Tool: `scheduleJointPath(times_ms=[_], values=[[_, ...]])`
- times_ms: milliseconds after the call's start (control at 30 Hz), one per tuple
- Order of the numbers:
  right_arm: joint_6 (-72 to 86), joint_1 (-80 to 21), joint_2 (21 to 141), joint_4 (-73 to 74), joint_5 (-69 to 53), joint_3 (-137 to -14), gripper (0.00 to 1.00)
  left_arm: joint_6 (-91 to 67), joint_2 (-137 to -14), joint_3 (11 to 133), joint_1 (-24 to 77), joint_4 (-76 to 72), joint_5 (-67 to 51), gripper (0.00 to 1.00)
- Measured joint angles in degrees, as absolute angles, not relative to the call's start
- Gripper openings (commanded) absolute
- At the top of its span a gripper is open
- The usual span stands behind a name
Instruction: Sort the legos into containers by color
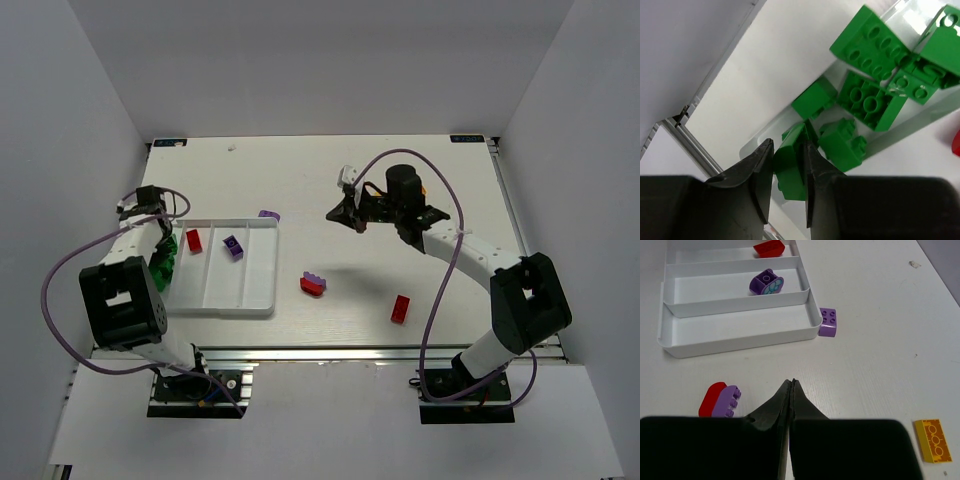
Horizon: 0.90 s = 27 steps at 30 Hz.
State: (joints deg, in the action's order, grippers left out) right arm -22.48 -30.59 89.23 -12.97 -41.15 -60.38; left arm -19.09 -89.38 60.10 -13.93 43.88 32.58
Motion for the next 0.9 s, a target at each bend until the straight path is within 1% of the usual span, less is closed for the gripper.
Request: scheduleJointPath(times_ms=[33,67,133,167,233,267,400,467,533,567,600,633,667,700,733,767,800,833,900], values=[[-22.5,-30.5,89.2,-13.0,-41.2,-60.2,0.01,-19.1,-90.0,60.4,-13.9,43.5,32.7,0.23],[-22.4,-30.3,89.2,-13.0,-41.3,-60.1,0.02,-19.2,-90.6,60.6,-13.9,43.2,32.8,0.32],[-22.3,-29.9,89.2,-13.0,-41.3,-60.1,0.03,-19.5,-91.5,60.7,-13.9,43.0,32.8,0.4],[-22.3,-29.7,89.2,-13.0,-41.4,-60.1,0.04,-19.5,-91.8,60.7,-13.9,43.0,32.8,0.46],[-22.2,-29.5,89.2,-13.0,-41.4,-60.1,0.04,-19.9,-91.8,60.6,-13.9,43.0,32.6,0.54],[-22.2,-29.4,89.2,-13.0,-41.5,-60.1,0.04,-20.1,-91.8,60.6,-13.9,42.9,32.4,0.61],[-22.0,-29.2,89.2,-13.0,-41.8,-60.1,0.06,-21.0,-91.4,60.6,-13.9,43.4,31.9,0.75],[-22.0,-29.3,89.2,-13.0,-41.9,-60.1,0.1,-21.4,-90.5,60.6,-13.9,43.9,31.8,0.75],[-22.0,-29.2,89.2,-12.9,-42.2,-60.1,0.23,-21.7,-88.9,60.6,-13.9,44.7,31.5,0.75],[-22.0,-29.3,89.2,-12.8,-42.2,-60.1,0.31,-22.0,-87.6,60.7,-13.9,45.3,31.4,0.75],[-22.2,-29.3,89.2,-12.6,-42.4,-60.2,0.52,-22.3,-86.5,60.9,-13.9,45.9,31.0,0.73],[-22.5,-29.3,89.2,-12.0,-42.6,-60.3,0.58,-22.7,-85.2,61.3,-13.9,46.4,30.5,0.64],[-22.7,-29.3,89.3,-11.3,-42.9,-60.6,0.62,-23.2,-83.7,61.8,-13.9,46.9,29.3,0.55],[-23.1,-29.3,89.6,-10.1,-43.5,-61.3,0.71,-23.7,-82.1,62.4,-13.9,47.2,27.9,0.39],[-23.2,-29.3,89.8,-9.1,-44.0,-61.8,0.75,-24.3,-80.5,62.8,-14.0,46.9,26.1,0.36],[-23.4,-29.3,90.8,-8.3,-44.4,-63.3,0.78,-24.5,-78.7,63.2,-14.1,46.4,24.0,0.35],[-23.7,-29.3,91.7,-7.0,-45.1,-65.0,0.89,-24.8,-76.7,63.2,-14.1,45.5,20.9,0.36],[-23.5,-29.3,92.6,-6.2,-45.3,-66.2,0.89,-25.5,-74.8,63.2,-14.1,44.4,17.7,0.46],[-23.3,-29.3,94.9,-4.2,-45.7,-69.2,0.89,-27.1,-72.2,63.2,-13.4,41.6,11.6,0.61]])
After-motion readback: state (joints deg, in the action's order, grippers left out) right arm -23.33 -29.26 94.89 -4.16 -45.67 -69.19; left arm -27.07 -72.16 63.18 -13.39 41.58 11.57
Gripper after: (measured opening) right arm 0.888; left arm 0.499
